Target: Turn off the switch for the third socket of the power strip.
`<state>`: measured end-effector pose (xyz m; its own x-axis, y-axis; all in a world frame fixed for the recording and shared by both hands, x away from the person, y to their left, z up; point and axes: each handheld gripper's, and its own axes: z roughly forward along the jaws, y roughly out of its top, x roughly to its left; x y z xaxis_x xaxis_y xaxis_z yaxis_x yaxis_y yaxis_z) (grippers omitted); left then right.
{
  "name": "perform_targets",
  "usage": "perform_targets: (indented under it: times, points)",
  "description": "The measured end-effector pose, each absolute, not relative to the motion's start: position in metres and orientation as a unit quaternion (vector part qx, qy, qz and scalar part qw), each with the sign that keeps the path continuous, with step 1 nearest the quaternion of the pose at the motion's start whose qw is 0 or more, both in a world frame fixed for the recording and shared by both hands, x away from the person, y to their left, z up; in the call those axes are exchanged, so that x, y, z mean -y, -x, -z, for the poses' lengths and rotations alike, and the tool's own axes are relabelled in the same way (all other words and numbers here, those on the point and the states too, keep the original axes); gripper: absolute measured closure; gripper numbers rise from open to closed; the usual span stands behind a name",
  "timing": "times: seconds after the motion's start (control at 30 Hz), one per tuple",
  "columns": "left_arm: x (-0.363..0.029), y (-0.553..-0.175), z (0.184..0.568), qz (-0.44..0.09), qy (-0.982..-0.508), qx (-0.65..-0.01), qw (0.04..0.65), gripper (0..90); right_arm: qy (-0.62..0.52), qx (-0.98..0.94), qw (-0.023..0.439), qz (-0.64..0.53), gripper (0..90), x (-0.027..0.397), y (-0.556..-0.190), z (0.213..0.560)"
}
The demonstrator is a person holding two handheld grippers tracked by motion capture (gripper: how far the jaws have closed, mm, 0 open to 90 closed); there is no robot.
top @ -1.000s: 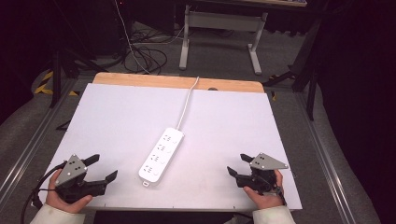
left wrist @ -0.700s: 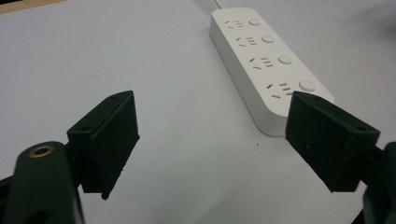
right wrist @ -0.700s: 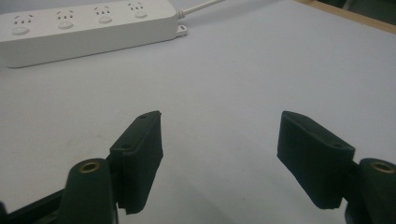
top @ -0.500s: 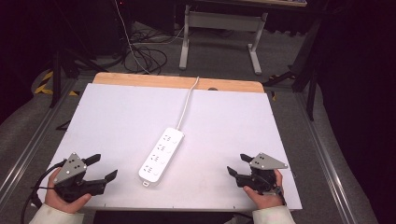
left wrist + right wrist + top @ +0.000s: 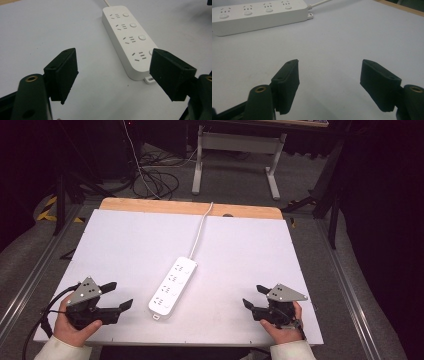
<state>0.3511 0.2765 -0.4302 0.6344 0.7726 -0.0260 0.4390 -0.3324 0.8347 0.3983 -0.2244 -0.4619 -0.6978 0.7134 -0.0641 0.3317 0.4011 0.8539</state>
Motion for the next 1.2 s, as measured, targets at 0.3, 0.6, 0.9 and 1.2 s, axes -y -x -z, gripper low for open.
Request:
perform_targets:
  times: [0.3,0.6,0.9,1.2]
  points:
    - [-0.259,-0.361,0.422,-0.189,-0.801,-0.365,0.435,24.1,-0.322,-0.809,0.216,-0.442,31.9,0.224,-0.398,0.462]
    - [-0.241,-0.373,0.416,-0.174,-0.806,-0.356,0.439,24.9,-0.32,-0.809,0.213,-0.445,31.9,0.224,-0.398,0.462]
    - [-0.22,-0.383,0.414,-0.163,-0.812,-0.344,0.442,26.6,-0.318,-0.809,0.212,-0.446,31.9,0.225,-0.398,0.462]
    - [-0.208,-0.39,0.414,-0.153,-0.814,-0.343,0.442,27.5,-0.318,-0.809,0.212,-0.447,31.8,0.225,-0.398,0.462]
